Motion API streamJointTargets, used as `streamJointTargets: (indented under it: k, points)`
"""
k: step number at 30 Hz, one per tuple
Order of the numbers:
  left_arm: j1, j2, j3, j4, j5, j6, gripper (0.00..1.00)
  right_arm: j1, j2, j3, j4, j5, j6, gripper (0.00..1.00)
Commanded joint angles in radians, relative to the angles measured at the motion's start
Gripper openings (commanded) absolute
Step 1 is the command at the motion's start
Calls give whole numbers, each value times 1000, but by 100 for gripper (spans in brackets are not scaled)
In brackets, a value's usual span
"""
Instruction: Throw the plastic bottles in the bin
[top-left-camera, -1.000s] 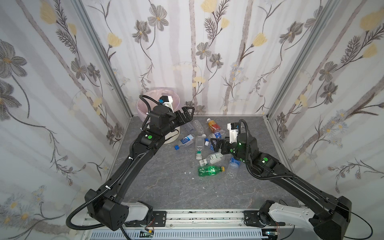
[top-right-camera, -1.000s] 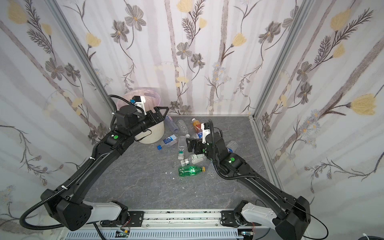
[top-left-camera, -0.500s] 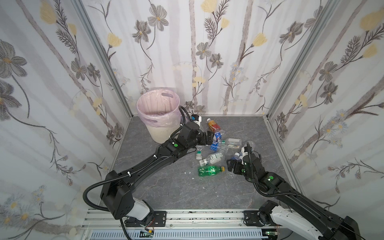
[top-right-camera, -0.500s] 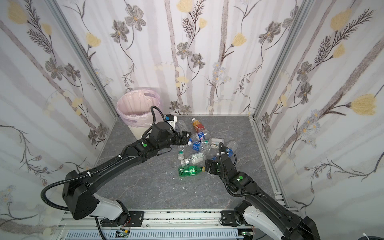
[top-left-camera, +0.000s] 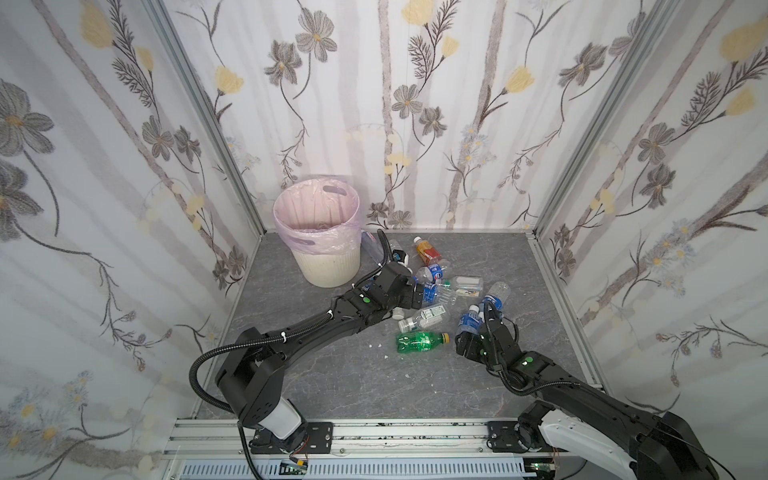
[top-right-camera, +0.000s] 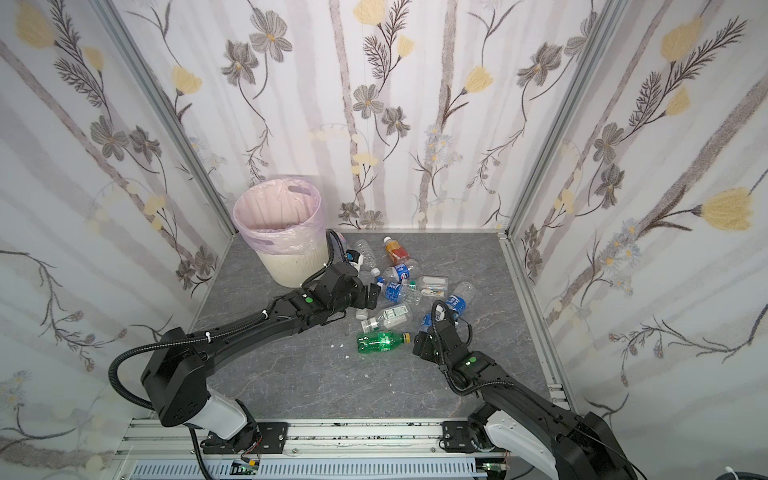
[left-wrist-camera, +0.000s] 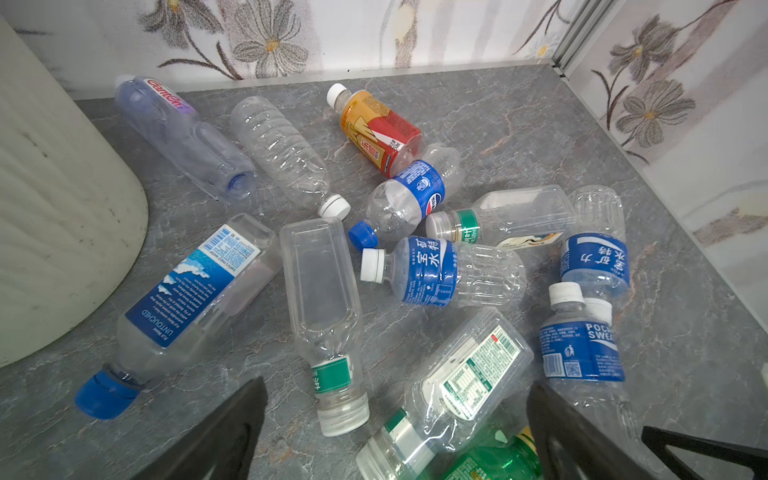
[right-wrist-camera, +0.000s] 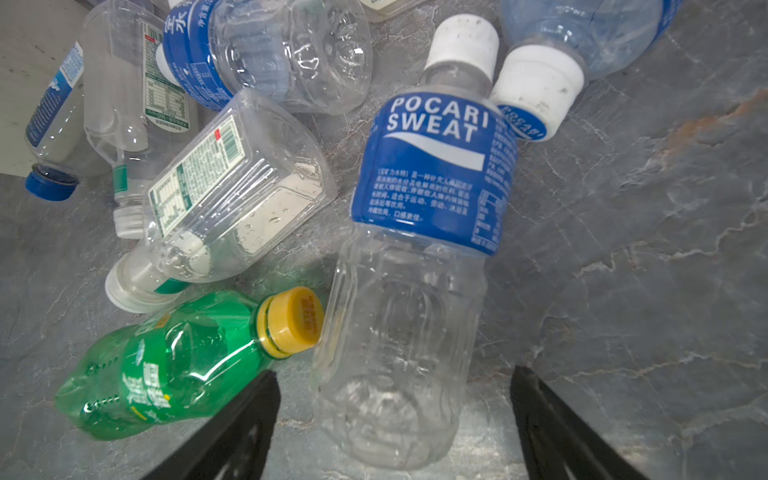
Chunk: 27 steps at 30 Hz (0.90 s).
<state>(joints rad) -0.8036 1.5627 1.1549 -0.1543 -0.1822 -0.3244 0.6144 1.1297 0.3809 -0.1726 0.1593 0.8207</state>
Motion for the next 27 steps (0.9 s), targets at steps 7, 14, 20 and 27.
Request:
streamJointTargets:
  k: [7,14,20,27]
  points:
    - [1,45,0,-3,-35,42,100,-12,112,3,118,-41,11,81]
    - [5,76,49,-36,12,13,100,-18,146,-1,138,-55,7,70]
    - [6,94,100,-77,22,-3,100,-17,145,-2,140,-61,-3,59]
    - [20,79,119,-90,151,-60,100,-17,112,10,118,-73,-17,55]
